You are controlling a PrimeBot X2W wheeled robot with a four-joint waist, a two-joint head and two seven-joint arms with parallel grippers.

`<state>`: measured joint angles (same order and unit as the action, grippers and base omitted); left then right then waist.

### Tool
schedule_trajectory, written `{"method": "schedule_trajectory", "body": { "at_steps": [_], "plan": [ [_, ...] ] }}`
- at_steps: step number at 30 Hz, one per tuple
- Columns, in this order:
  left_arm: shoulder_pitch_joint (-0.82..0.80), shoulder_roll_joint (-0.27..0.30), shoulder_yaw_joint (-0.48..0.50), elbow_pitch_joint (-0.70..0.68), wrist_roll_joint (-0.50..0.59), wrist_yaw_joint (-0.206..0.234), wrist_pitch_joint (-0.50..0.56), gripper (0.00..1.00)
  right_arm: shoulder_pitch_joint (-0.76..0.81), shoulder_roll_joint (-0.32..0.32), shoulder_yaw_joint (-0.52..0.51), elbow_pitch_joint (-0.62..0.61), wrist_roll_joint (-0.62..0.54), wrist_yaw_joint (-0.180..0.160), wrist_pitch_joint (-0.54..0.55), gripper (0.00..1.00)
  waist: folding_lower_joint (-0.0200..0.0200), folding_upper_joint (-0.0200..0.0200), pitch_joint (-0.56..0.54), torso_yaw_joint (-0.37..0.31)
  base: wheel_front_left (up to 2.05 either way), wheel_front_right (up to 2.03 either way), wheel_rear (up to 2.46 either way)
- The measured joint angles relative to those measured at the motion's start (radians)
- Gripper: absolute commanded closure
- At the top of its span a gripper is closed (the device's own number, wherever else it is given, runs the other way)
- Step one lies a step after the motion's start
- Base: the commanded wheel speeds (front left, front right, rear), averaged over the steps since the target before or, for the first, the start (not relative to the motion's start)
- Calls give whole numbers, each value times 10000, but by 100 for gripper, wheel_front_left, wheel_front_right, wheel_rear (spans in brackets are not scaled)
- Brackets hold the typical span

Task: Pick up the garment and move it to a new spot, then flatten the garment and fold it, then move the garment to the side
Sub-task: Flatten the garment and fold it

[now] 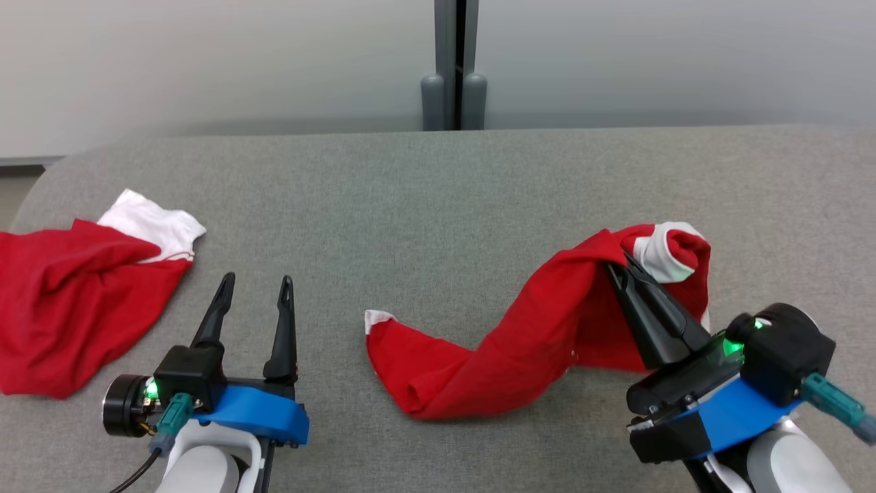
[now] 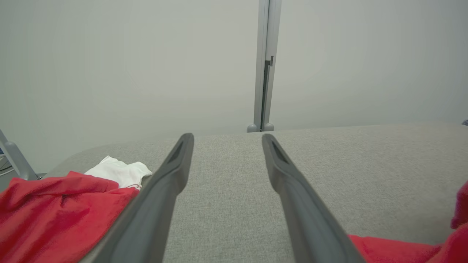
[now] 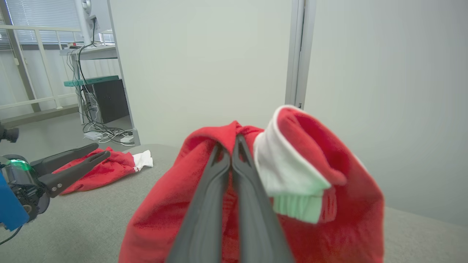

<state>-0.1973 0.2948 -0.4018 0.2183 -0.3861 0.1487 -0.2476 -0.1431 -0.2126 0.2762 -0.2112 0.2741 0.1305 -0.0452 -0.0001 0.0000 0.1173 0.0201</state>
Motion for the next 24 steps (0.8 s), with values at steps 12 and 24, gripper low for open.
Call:
{"method": "schedule_trajectory", "body": {
  "at_steps": [12,24],
  "plan": [
    [-926,-412,-268,-98,267,-79,-63,0,-1857,-151,-460,3177,545,0,-368,100,3,1,1467,546,0,0,0],
    [-1258,-671,-221,332,420,-209,-127,0,-3652,138,-234,6857,830,0,-1977,0,1,1,1876,896,0,0,0]
  ]
}}
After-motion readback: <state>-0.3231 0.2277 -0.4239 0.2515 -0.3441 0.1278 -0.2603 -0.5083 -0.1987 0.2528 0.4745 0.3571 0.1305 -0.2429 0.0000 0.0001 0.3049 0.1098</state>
